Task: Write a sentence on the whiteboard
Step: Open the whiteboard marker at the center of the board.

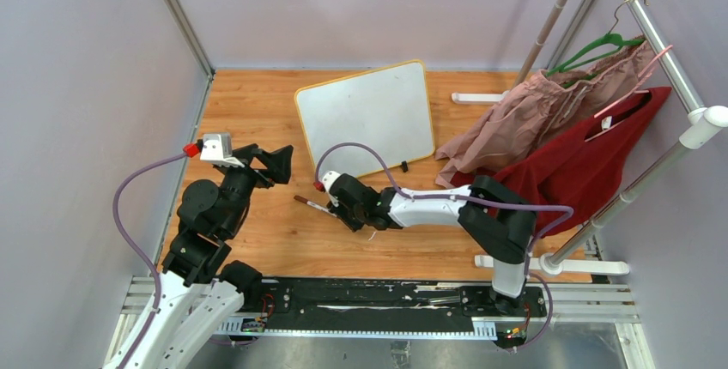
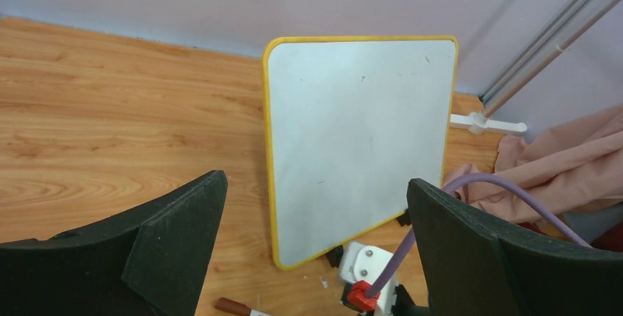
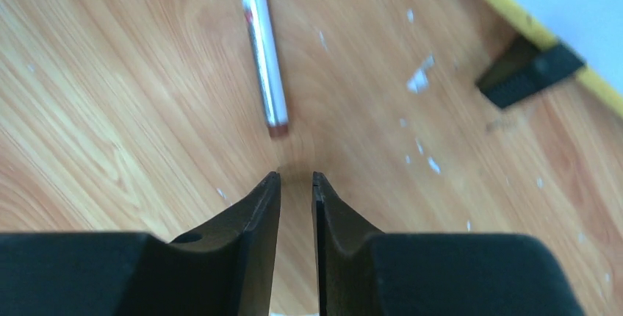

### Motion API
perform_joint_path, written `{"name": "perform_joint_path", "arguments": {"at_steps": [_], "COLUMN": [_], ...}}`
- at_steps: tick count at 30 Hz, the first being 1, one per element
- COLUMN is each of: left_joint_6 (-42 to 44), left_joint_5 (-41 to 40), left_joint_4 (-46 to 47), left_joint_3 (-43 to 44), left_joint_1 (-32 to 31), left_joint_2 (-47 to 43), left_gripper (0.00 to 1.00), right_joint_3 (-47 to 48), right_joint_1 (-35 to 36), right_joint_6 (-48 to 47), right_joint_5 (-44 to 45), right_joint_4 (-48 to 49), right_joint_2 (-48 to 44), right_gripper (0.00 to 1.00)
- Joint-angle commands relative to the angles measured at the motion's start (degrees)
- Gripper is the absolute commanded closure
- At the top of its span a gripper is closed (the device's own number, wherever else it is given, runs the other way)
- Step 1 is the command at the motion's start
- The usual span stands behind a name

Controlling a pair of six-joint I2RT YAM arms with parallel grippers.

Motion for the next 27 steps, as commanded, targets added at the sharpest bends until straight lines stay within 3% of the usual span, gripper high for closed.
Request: {"name": "perform_joint_path", "arguments": {"at_steps": [1,13,20,27], "left_joint_6": [0.78,0.65,0.60,0.52], "left_joint_5": [-0.71,-0.19,-0.10,-0.10], "left_joint_4": [0.88,1.01,1.04,1.04], "left_joint_3": [-0.53,-0.68,-0.71,-0.68], "left_joint_1": [-0.32,-0.32,-0.32,-0.32], "left_joint_2": [-0.78,-0.30,-0.16,-0.51], "left_gripper": [0.01,0.01,0.01,0.01], "right_joint_3": [-4.25,-11.74,-10.76,-10.45], "right_joint_1": [0.78,0.79,0.78,0.86], "right_joint_6": [2.65,7.82,7.05,3.53], "right_joint_5": [4.38,7.17,6.62,8.52], "right_joint_4": [-8.18,-10.16,-9.09,-6.94], "right_joint_2": [-4.76,-12.30,-15.46,-20.28], "right_gripper": [0.75,0.78,0.54,0.46]}}
